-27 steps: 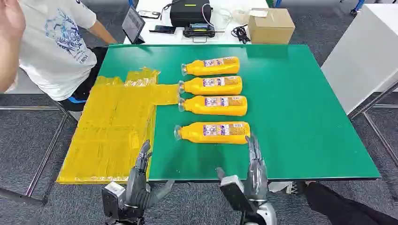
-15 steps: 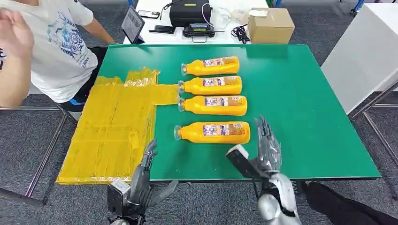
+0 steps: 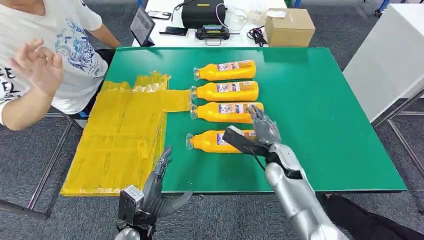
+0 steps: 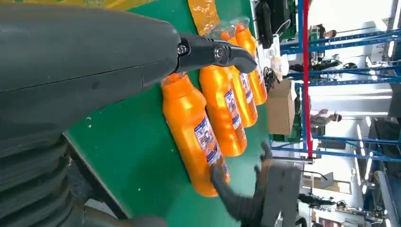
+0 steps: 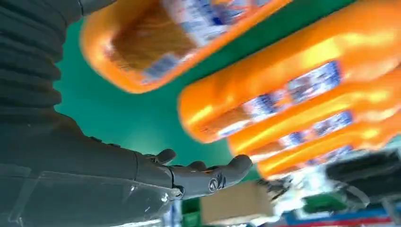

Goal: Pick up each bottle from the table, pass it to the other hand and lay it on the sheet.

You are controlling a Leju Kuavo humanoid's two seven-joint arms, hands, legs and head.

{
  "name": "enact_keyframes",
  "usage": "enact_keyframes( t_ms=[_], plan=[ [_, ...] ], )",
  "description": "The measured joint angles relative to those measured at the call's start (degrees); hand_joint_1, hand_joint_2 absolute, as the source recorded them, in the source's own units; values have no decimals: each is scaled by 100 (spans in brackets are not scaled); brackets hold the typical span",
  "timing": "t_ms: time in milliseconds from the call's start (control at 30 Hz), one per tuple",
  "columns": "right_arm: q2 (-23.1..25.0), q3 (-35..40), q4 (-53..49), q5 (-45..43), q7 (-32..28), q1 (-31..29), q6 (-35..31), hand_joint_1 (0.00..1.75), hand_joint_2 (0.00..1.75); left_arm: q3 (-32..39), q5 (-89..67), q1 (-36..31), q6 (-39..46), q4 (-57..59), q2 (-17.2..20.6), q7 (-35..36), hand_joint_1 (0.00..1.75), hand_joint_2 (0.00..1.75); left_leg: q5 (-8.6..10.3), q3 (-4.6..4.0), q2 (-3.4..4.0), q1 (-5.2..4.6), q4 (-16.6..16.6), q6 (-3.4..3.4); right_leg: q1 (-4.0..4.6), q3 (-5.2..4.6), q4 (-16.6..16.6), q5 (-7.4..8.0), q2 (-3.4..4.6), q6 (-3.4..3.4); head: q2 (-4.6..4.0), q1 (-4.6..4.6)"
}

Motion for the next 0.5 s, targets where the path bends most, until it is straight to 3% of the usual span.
enact_keyframes(
  t_ms=[200,500],
  plan=[
    [105,319,762,-288,-44,-520,299,0,175,17,-13,-40,-11,101,0,2,0,175,-1,-4,-6,-2,1,1,-2,-1,0,0,-2,0,0,0],
    [92,712,1691,-983,-594,-1303,1234,0,175,15,-24,-133,-63,210,0,-11,0,175,-1,-2,-4,-3,2,2,-3,-1,-1,1,-1,2,0,0]
  ],
)
